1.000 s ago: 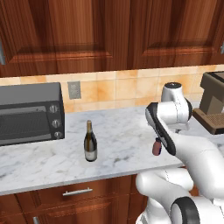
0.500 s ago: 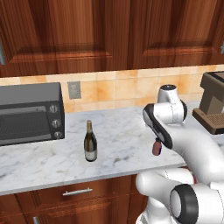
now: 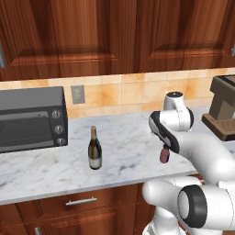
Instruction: There is a wine glass and glass cup on the dining counter. Place the wine bottle next to the wine glass and the juice bottle next to the glass cup.
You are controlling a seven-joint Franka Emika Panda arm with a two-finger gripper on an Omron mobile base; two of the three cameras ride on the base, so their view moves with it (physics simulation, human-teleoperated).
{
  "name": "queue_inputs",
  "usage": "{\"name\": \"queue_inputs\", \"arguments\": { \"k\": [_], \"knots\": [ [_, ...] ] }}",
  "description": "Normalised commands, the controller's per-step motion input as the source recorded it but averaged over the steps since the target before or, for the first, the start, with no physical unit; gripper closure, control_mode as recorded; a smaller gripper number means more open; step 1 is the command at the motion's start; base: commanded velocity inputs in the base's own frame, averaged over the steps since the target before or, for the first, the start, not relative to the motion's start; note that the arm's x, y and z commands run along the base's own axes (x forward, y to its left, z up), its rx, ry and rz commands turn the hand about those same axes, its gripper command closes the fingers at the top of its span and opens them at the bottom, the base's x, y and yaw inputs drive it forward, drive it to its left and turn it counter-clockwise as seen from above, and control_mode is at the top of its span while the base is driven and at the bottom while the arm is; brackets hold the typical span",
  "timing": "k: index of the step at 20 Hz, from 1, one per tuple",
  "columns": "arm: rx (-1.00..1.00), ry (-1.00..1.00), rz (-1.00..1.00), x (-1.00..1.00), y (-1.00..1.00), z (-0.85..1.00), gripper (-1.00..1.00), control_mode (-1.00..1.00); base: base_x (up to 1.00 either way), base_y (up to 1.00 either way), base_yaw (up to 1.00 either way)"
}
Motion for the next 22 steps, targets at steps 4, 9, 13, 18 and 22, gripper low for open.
{"name": "queue_inputs", "arguments": {
  "k": [4, 9, 13, 18, 22],
  "knots": [
    [0.08, -0.04, -0.01, 0.12, 0.03, -0.17, -1.00, -1.00, 0.00, 0.00, 0.00],
    [0.10, -0.06, 0.00, 0.09, 0.04, -0.19, -1.00, -1.00, 0.00, 0.00, 0.00],
    [0.08, -0.02, 0.00, 0.02, 0.03, -0.20, -1.00, -1.00, 0.00, 0.00, 0.00],
    [0.01, 0.00, -0.01, 0.00, 0.01, -0.23, -1.00, -1.00, 0.00, 0.00, 0.00],
    [0.00, 0.00, -0.02, 0.00, 0.00, -0.17, -1.00, -1.00, 0.00, 0.00, 0.00]
  ]
}}
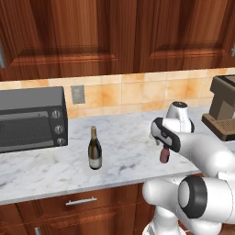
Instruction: There is a wine glass and glass cup on the dining counter. Place the wine bottle next to the wine glass and the juice bottle next to the glass cup.
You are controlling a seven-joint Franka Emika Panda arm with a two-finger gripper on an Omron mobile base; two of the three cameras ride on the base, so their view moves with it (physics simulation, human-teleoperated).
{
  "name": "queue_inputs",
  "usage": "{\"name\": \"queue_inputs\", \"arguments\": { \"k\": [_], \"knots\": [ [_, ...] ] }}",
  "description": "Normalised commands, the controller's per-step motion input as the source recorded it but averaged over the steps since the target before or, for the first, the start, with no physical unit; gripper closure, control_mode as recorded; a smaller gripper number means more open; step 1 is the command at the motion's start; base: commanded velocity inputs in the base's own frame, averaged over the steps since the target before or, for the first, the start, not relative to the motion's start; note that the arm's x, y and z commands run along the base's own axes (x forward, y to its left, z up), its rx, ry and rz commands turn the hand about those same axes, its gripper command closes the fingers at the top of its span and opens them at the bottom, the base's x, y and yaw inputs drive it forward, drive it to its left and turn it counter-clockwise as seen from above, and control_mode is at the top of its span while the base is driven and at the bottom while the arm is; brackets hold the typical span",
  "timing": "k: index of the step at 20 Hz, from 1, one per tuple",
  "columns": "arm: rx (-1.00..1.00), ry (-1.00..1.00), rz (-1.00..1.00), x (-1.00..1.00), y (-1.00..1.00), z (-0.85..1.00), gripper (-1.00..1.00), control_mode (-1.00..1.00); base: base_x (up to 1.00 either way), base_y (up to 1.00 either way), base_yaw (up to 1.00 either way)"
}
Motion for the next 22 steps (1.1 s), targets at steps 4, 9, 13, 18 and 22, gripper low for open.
{"name": "queue_inputs", "arguments": {
  "k": [4, 9, 13, 18, 22],
  "knots": [
    [0.00, 0.00, -0.02, 0.01, 0.00, -0.19, -1.00, -1.00, 0.00, 0.00, 0.00],
    [0.00, 0.00, -0.01, 0.05, 0.00, -0.20, -1.00, -1.00, 0.00, 0.00, 0.00],
    [0.00, 0.00, 0.00, 0.06, 0.00, -0.19, -1.00, -1.00, 0.00, 0.00, 0.00],
    [0.00, 0.00, 0.00, 0.06, 0.00, -0.12, 1.00, -1.00, 0.00, 0.00, 0.00],
    [0.00, 0.00, 0.00, 0.00, 0.00, -0.05, 1.00, -1.00, 0.00, 0.00, 0.00]
  ]
}}
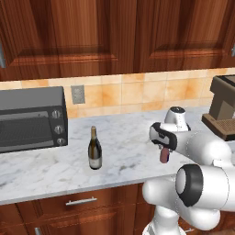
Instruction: There is a wine glass and glass cup on the dining counter. Place the wine bottle next to the wine glass and the juice bottle next to the glass cup.
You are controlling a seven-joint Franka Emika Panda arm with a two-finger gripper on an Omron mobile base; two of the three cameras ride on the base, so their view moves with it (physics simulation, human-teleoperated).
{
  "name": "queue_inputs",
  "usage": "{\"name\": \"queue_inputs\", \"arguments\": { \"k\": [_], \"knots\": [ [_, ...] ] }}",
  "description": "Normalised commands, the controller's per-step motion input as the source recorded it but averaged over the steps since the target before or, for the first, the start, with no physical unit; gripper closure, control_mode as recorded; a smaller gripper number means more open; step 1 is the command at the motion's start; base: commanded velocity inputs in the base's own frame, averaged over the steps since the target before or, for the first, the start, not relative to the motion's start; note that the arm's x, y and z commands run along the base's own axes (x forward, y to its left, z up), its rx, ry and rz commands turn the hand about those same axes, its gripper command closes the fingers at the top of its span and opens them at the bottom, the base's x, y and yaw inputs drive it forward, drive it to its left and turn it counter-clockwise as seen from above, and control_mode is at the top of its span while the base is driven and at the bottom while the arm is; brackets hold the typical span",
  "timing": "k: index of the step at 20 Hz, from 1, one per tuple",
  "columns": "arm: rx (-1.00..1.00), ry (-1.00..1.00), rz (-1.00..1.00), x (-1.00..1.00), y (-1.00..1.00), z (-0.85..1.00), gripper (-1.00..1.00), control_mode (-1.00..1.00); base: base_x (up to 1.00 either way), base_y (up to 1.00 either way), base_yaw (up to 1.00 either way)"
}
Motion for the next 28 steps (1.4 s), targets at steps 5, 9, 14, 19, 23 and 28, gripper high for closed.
{"name": "queue_inputs", "arguments": {
  "k": [5, 9, 14, 19, 23, 28],
  "knots": [
    [0.00, 0.00, 0.00, -0.07, 0.00, 0.06, 1.00, -1.00, 0.00, 0.00, 0.00],
    [0.00, -0.05, 0.00, -0.21, 0.00, 0.40, 1.00, -1.00, 0.00, 0.00, 0.00],
    [0.00, -0.07, 0.00, -0.23, 0.00, 0.49, 1.00, -1.00, 0.00, 0.00, 0.00],
    [0.00, -0.06, 0.00, -0.25, 0.00, 0.47, 1.00, -1.00, 0.00, 0.00, 0.00],
    [0.00, 0.00, 0.00, -0.30, 0.00, 0.41, 1.00, -1.00, 0.00, 0.00, 0.00],
    [0.00, 0.00, 0.00, -0.29, 0.00, 0.40, 1.00, -1.00, 0.00, 0.00, 0.00]
  ]
}}
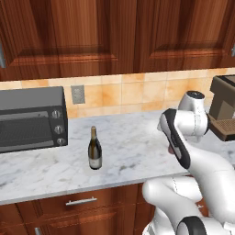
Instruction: There is a wine glass and glass cup on the dining counter. Place the wine bottle next to the wine glass and the juice bottle next to the glass cup.
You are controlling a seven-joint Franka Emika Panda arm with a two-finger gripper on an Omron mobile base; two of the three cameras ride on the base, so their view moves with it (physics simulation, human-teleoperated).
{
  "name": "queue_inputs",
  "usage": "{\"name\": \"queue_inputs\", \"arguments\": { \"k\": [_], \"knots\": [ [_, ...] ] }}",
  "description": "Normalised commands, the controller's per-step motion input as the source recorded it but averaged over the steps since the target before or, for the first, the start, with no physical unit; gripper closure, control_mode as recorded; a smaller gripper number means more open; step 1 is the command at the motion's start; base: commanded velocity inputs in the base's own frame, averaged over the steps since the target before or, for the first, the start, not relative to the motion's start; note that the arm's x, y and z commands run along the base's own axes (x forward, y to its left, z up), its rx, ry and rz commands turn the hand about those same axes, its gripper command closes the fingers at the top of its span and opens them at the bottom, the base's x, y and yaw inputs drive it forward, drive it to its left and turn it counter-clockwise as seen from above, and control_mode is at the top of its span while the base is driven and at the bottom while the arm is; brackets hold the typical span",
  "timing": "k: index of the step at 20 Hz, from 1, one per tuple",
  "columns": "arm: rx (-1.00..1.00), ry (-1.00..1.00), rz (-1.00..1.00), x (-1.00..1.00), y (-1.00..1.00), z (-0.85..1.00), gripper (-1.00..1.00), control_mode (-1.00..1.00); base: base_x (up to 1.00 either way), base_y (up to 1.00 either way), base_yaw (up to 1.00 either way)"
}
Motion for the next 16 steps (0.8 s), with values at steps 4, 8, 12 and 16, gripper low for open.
{"name": "queue_inputs", "arguments": {
  "k": [4, 8, 12, 16],
  "knots": [
    [-0.01, 0.00, 0.00, -0.23, 0.00, 0.24, 1.00, -1.00, 0.00, 0.00, 0.00],
    [0.00, -0.04, 0.00, -0.01, 0.00, 0.04, 1.00, -1.00, 0.00, 0.00, 0.00],
    [0.00, 0.00, 0.00, 0.00, 0.00, 0.00, 1.00, 1.00, 0.00, 0.00, 0.00],
    [0.00, 0.00, 0.00, 0.00, 0.00, 0.00, 1.00, 1.00, -0.17, -0.01, 0.00]
  ]
}}
